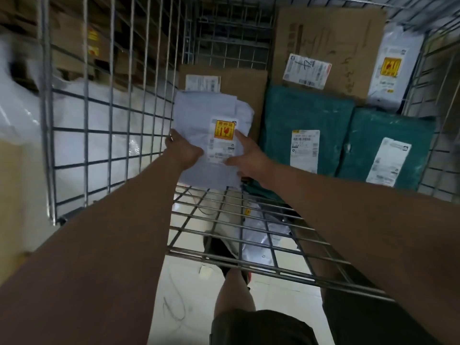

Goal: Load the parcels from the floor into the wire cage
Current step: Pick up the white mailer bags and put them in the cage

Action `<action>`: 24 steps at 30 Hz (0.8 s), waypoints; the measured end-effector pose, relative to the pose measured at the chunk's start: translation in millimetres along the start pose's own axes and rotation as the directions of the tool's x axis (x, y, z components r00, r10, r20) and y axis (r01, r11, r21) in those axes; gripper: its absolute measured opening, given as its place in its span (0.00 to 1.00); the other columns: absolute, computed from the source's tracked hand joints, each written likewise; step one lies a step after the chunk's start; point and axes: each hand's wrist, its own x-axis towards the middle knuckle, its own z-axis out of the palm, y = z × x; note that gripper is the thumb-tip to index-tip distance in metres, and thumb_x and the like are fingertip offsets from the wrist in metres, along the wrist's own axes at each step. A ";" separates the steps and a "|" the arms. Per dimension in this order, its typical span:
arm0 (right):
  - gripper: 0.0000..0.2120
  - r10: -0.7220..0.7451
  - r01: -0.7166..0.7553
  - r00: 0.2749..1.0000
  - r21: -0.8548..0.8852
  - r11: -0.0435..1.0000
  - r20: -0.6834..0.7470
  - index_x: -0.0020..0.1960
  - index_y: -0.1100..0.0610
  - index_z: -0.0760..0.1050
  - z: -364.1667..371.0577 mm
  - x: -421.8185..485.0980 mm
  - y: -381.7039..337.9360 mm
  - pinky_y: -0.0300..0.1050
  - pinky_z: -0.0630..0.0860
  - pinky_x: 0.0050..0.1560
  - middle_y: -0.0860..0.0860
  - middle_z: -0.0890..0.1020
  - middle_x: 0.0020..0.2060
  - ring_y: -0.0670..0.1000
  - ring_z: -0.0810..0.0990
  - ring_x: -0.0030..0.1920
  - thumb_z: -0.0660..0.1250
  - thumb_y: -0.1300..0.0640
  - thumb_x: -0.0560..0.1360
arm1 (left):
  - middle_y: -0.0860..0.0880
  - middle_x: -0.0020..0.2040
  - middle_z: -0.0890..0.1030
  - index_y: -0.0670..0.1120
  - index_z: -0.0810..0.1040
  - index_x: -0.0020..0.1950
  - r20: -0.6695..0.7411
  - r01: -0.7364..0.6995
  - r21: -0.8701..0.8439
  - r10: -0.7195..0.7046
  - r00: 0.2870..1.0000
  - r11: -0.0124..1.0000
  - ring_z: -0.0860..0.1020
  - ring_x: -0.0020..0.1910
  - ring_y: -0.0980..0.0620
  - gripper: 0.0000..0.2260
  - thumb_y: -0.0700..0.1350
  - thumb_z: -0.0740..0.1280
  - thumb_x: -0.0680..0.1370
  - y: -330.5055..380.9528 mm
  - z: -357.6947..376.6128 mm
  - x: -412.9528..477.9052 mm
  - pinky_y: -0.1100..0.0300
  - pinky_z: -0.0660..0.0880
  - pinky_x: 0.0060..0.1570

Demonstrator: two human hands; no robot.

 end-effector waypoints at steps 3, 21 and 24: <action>0.52 0.020 -0.016 0.997 -0.051 0.999 0.074 0.82 0.50 0.58 2.8 3.7 -3.0 0.58 0.70 0.74 0.51 0.68 0.75 0.55 0.70 0.72 0.82 0.59 0.64 | 0.42 0.84 0.40 0.47 0.40 0.84 -0.030 -0.105 0.339 0.122 0.992 0.935 0.46 0.82 0.37 0.44 0.51 0.69 0.80 -0.4 8.6 -1.0 0.42 0.51 0.80; 0.34 -0.167 0.265 0.961 -0.567 0.780 0.221 0.77 0.49 0.68 -51.8 -107.5 -124.8 0.40 0.73 0.66 0.48 0.75 0.69 0.50 0.78 0.65 0.77 0.52 0.75 | 0.44 0.74 0.72 0.54 0.63 0.82 -0.025 -0.434 0.171 0.444 0.896 0.885 0.72 0.71 0.46 0.27 0.43 0.65 0.83 26.9 -66.3 -180.2 0.52 0.70 0.70; 0.30 -0.198 0.332 0.939 -0.590 0.736 0.281 0.75 0.46 0.71 -38.8 -158.1 -148.0 0.37 0.78 0.54 0.45 0.78 0.65 0.46 0.82 0.57 0.76 0.47 0.75 | 0.50 0.70 0.76 0.57 0.67 0.79 -0.189 -0.496 0.015 0.490 0.851 0.868 0.75 0.67 0.50 0.25 0.48 0.66 0.82 15.6 -61.0 -232.8 0.51 0.73 0.67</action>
